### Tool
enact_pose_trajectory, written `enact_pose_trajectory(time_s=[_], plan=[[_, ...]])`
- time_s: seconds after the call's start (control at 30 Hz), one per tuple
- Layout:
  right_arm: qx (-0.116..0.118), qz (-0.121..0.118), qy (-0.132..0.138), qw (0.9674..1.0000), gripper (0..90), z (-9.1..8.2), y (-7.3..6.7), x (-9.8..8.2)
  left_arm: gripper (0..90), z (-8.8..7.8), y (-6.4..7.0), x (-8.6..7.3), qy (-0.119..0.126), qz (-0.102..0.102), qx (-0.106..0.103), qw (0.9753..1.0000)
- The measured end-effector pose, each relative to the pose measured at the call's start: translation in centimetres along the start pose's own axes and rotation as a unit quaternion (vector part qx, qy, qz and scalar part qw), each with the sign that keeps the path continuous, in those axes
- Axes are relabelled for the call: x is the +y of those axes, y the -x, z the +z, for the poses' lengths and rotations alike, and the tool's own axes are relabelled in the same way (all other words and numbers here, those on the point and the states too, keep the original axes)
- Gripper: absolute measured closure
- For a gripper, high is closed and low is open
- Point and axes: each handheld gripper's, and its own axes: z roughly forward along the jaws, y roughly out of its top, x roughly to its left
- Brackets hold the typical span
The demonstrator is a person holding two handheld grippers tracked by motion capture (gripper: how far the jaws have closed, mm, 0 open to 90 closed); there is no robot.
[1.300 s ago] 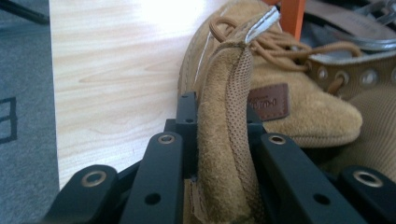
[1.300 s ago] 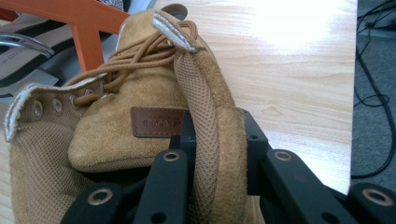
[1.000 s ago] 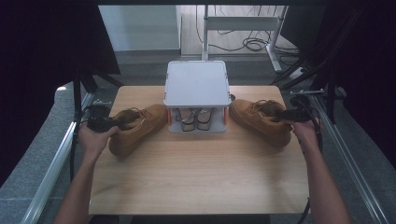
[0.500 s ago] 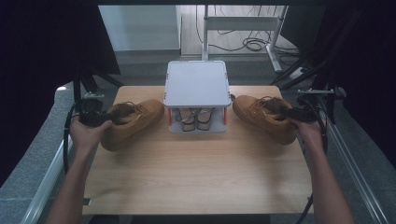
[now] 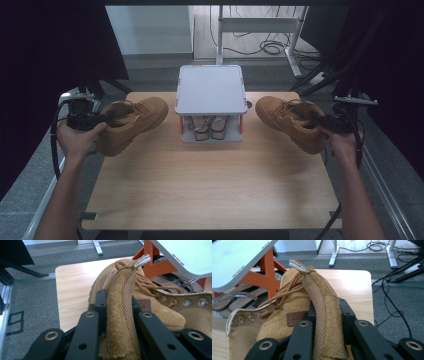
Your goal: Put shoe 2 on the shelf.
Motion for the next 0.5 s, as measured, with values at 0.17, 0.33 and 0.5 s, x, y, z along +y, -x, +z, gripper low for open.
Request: enact_pose_trajectory(time_s=[0.17, 0.33, 0.5], plan=[[0.001, 0.009, 0.011, 0.9999, 76.9, -0.42, 0.15, 0.02, 78.1, -0.31, -0.16, 0.16, 0.004, -0.003, -0.005, 1.0000], [-0.001, 0.013, 0.019, 0.9997, 76.9, -0.66, 0.04, 0.04, 78.3, -0.61, -0.32, 0.29, 0.016, -0.008, -0.005, 0.9998], [0.000, 0.015, 0.026, 0.9996, 76.9, -0.97, -0.05, 0.19, 78.3, -1.02, -0.60, 0.52, 0.021, -0.013, -0.005, 0.9997]])
